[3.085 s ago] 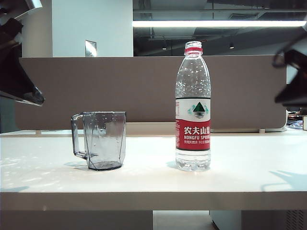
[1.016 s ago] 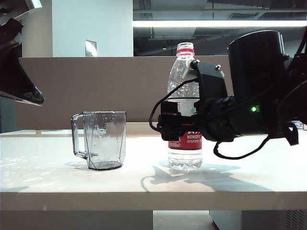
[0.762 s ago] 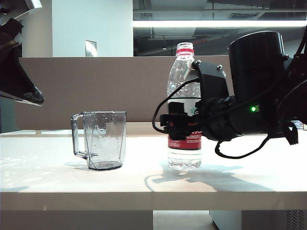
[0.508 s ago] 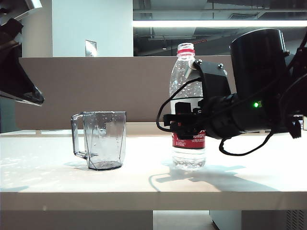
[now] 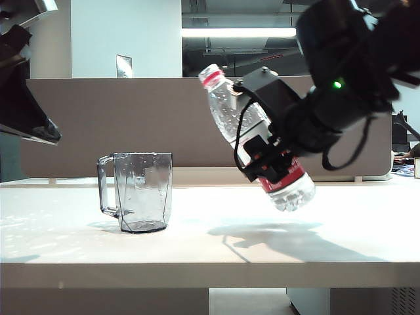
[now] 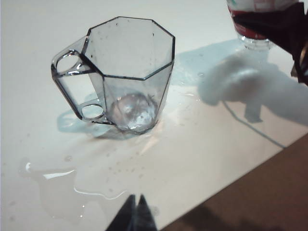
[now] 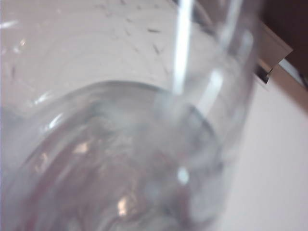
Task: Pick up the mineral water bottle on the table and pour water into the mug until it's half full.
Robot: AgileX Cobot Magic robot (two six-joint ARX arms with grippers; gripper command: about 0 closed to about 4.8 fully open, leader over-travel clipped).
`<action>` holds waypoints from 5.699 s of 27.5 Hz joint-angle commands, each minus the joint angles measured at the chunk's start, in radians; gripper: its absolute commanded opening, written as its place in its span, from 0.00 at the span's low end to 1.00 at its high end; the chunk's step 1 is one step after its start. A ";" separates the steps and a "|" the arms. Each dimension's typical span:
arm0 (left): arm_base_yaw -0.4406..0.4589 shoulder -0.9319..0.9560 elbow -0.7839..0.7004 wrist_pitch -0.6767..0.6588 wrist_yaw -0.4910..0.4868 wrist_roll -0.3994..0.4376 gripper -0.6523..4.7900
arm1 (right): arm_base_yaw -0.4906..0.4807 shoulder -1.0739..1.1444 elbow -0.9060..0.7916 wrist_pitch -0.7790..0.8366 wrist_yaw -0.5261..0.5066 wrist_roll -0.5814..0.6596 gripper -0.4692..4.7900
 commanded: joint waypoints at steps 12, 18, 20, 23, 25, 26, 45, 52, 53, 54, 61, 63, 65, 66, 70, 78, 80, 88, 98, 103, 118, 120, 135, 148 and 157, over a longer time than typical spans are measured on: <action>0.001 -0.001 0.003 0.012 0.004 0.001 0.12 | 0.002 -0.008 0.123 -0.105 0.092 -0.425 0.53; 0.001 -0.001 0.003 0.012 0.004 0.001 0.12 | 0.001 -0.007 0.146 -0.109 0.135 -0.613 0.53; 0.001 -0.001 0.003 0.012 0.004 0.001 0.12 | 0.000 -0.005 0.168 -0.136 0.134 -0.631 0.53; 0.001 -0.001 0.003 0.012 0.004 0.001 0.12 | 0.001 -0.003 0.211 -0.193 0.133 -0.650 0.53; 0.001 -0.001 0.003 0.012 0.004 0.001 0.12 | 0.001 0.002 0.233 -0.209 0.132 -0.680 0.53; 0.001 -0.001 0.003 0.012 0.004 0.001 0.12 | 0.001 0.004 0.240 -0.210 0.134 -0.694 0.53; 0.001 -0.001 0.003 0.012 0.004 0.001 0.12 | -0.005 0.067 0.366 -0.261 0.160 -0.999 0.53; 0.001 -0.001 0.003 0.012 0.004 0.001 0.12 | -0.005 0.067 0.392 -0.261 0.195 -1.057 0.53; 0.001 -0.001 0.003 0.012 0.004 0.001 0.12 | -0.005 0.067 0.399 -0.261 0.199 -1.065 0.53; 0.001 -0.001 0.003 0.011 0.004 0.001 0.12 | -0.005 0.067 0.406 -0.262 0.199 -1.076 0.53; 0.001 -0.001 0.003 0.012 0.004 0.001 0.12 | -0.003 0.066 0.458 -0.261 0.199 -1.136 0.53; 0.001 -0.001 0.003 0.012 0.004 0.001 0.12 | -0.003 0.066 0.458 -0.263 0.203 -1.155 0.53; 0.001 -0.001 0.003 0.011 0.004 0.001 0.12 | -0.003 0.067 0.457 -0.264 0.211 -1.158 0.53; 0.001 -0.001 0.003 0.011 0.004 0.001 0.12 | -0.003 0.067 0.458 -0.267 0.211 -1.158 0.53; 0.001 -0.001 0.003 0.012 0.004 0.001 0.12 | -0.003 0.066 0.458 -0.277 0.217 -1.195 0.53; 0.001 -0.001 0.003 0.012 0.004 0.001 0.12 | -0.003 0.066 0.458 -0.277 0.217 -1.212 0.53; 0.001 -0.001 0.003 0.012 0.004 0.001 0.12 | -0.003 0.066 0.458 -0.277 0.217 -1.212 0.53; 0.001 -0.001 0.003 0.011 0.004 0.001 0.12 | -0.003 0.067 0.457 -0.299 0.214 -1.124 0.53; 0.001 -0.001 0.003 0.012 0.004 0.001 0.12 | 0.011 0.066 0.456 -0.362 0.090 -0.610 0.53; 0.001 -0.001 0.003 0.011 0.004 0.001 0.12 | 0.016 0.066 0.456 -0.357 -0.013 -0.256 0.53; 0.001 -0.001 0.003 0.012 0.004 0.001 0.12 | 0.013 0.095 0.080 0.327 -0.187 0.369 0.53; 0.001 -0.001 0.003 0.012 0.004 0.001 0.12 | 0.013 0.119 0.035 0.422 -0.184 0.434 0.53; 0.001 -0.001 0.003 0.012 0.004 0.001 0.12 | 0.018 0.335 -0.009 0.690 -0.207 0.527 0.53; 0.001 -0.001 0.003 0.011 0.004 0.001 0.12 | 0.020 0.391 -0.010 0.679 -0.211 0.527 0.68; 0.001 -0.001 0.003 0.012 0.004 0.001 0.12 | 0.021 0.391 -0.011 0.660 -0.234 0.527 0.94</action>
